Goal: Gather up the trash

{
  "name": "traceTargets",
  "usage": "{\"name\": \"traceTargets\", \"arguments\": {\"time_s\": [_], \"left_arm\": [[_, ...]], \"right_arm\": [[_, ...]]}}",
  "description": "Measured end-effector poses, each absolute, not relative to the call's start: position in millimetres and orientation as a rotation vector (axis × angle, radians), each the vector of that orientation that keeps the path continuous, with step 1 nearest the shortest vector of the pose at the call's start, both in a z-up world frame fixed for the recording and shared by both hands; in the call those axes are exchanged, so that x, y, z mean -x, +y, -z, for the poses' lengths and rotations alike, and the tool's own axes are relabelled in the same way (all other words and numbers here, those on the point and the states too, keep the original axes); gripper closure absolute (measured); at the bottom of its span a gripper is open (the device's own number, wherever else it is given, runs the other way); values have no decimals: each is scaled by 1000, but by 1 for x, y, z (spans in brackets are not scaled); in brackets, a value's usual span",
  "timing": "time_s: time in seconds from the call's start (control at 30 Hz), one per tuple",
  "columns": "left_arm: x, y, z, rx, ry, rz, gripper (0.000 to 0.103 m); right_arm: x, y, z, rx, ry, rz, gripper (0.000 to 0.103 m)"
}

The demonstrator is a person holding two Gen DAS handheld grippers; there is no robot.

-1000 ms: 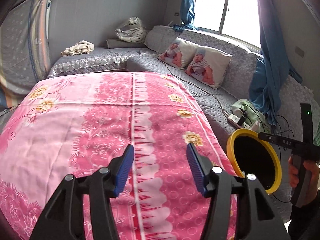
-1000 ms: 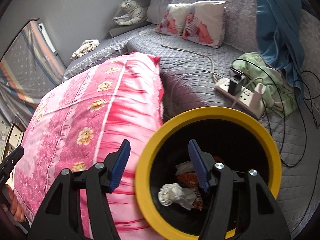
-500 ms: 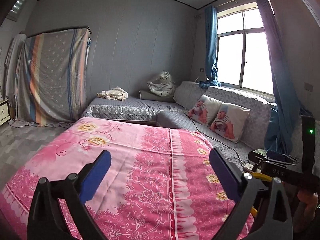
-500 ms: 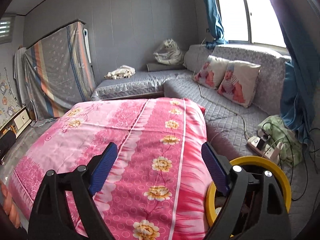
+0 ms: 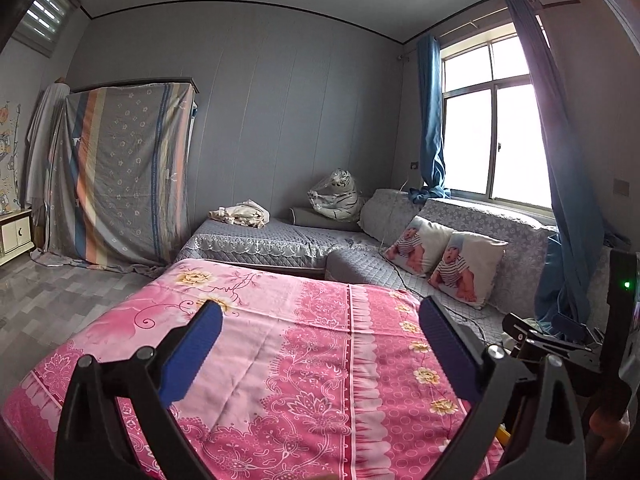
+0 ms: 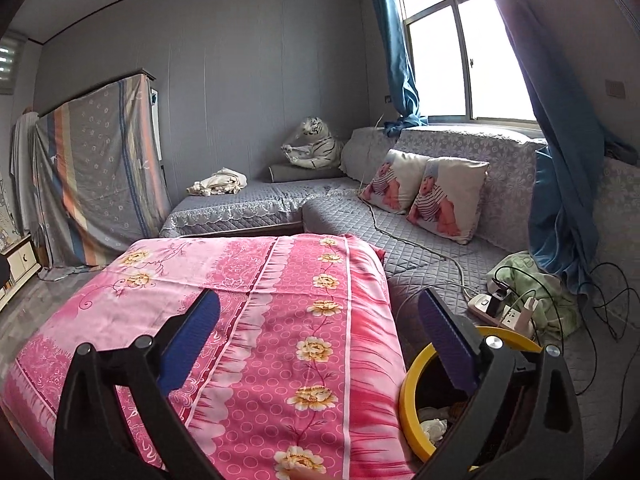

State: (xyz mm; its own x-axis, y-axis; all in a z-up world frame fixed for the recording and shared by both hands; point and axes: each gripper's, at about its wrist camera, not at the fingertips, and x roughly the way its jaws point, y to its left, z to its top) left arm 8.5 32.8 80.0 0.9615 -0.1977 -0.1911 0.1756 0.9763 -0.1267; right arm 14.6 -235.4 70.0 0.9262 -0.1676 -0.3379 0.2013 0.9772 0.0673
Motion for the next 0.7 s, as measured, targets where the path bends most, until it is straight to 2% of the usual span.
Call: {"name": "traceTargets", "arguments": {"time_s": [0.7], "left_arm": [[-8,28,-74,118,232,212,8]], "right_arm": [[-9,-226,-51,-93,335,225,8]]}}
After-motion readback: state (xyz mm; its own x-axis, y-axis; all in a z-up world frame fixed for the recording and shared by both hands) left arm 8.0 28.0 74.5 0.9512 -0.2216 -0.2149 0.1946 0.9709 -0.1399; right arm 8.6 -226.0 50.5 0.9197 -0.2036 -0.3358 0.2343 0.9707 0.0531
